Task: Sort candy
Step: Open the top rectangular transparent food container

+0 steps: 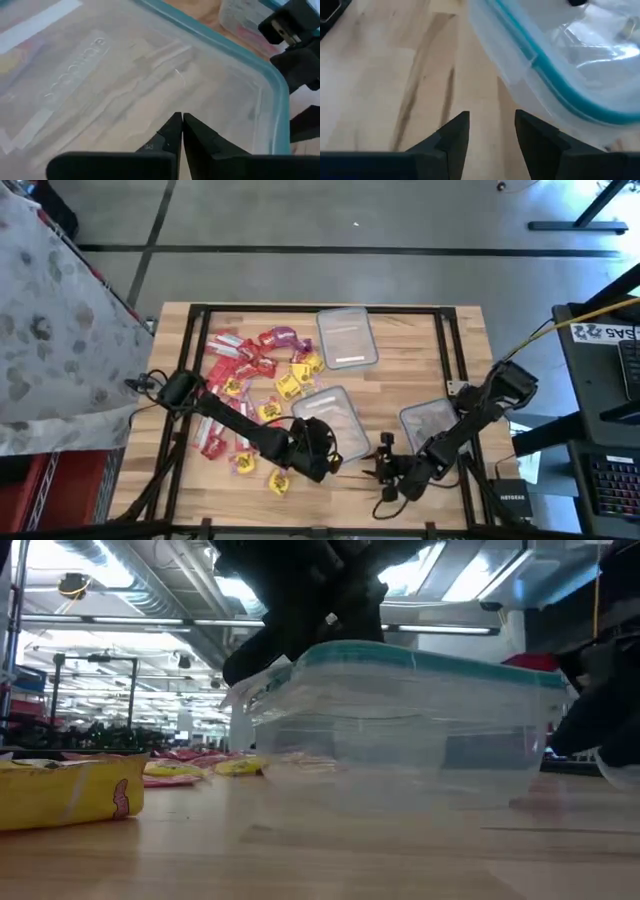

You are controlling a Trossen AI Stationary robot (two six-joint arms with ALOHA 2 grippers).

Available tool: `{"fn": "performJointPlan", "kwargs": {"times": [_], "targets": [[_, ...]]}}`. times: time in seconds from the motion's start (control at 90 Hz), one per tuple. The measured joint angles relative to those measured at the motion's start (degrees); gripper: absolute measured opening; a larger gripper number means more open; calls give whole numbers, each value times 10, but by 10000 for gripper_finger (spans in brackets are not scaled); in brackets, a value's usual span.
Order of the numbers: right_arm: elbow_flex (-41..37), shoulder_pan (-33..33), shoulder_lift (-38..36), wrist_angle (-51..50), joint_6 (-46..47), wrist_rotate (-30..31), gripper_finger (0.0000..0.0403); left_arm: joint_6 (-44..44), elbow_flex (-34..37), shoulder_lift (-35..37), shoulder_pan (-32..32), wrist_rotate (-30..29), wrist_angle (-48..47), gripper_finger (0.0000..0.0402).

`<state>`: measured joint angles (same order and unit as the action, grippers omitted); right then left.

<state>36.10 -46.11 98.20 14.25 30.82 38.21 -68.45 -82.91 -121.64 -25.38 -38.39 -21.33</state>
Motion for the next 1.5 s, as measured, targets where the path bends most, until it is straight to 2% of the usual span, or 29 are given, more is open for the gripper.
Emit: {"fn": "performJointPlan", "kwargs": {"times": [0.167,0.333,0.422,0.578,0.711,0.889,1.156,1.5], "targets": [[-78,7,-32,123,-11,-6,147,-8,0,0,-4,-1,-1,0],[-158,31,-30,316,-13,-73,147,-7,2,0,-4,-1,13,0],[-179,44,-29,369,-11,-102,147,1,3,-1,-5,-2,31,0],[-168,53,-27,364,-25,-108,147,4,3,-1,-8,-3,39,0],[-155,53,-28,340,-23,-86,147,1,1,-1,-13,-5,38,0],[-150,53,-30,315,3,-72,147,14,-39,-2,-23,-6,-2,0],[-150,56,-30,310,4,-64,147,57,-65,-3,-12,38,-13,0],[-152,77,-30,336,-24,-123,147,41,-69,-46,0,53,-15,0]]}}
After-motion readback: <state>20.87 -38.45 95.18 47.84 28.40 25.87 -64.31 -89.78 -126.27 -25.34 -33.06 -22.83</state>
